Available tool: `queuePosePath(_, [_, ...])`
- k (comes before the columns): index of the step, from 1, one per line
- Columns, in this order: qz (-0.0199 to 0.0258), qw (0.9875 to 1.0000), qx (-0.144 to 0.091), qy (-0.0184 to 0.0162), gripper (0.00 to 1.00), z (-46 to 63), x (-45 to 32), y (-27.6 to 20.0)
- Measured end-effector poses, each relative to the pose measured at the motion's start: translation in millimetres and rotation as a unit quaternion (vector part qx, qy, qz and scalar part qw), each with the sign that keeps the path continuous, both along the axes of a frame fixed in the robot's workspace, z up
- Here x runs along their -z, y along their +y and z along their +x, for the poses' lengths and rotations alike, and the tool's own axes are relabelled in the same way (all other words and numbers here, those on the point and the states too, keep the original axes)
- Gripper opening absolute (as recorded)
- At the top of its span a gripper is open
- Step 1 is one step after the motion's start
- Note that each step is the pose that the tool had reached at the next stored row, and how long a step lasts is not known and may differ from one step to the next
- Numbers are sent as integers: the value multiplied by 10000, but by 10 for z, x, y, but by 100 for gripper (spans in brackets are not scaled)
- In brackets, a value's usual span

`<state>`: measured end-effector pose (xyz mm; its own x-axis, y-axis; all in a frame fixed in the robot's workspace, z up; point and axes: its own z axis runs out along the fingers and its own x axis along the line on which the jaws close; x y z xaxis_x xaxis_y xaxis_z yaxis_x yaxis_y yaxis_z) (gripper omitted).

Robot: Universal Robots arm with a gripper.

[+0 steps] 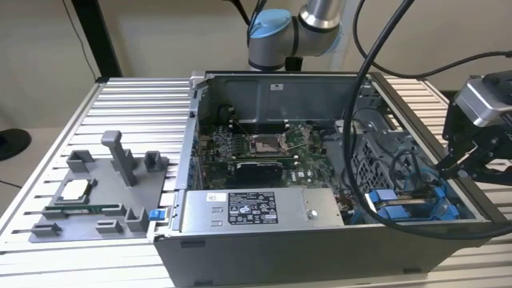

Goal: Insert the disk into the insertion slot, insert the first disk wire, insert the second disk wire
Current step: 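Insert the second disk wire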

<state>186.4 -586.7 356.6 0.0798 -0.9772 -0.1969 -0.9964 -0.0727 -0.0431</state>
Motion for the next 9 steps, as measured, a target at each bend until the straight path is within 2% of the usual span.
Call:
queuePosePath(2, [0, 10000, 0, 0, 100, 0, -4, 0])
queuePosePath(3, [2, 10000, 0, 0, 0, 0, -18, -1])
queuePosePath(6, [8, 10000, 0, 1, 0, -1, -108, 0])
queuePosePath(9, [11, 10000, 0, 1, 0, -20, -242, 0])
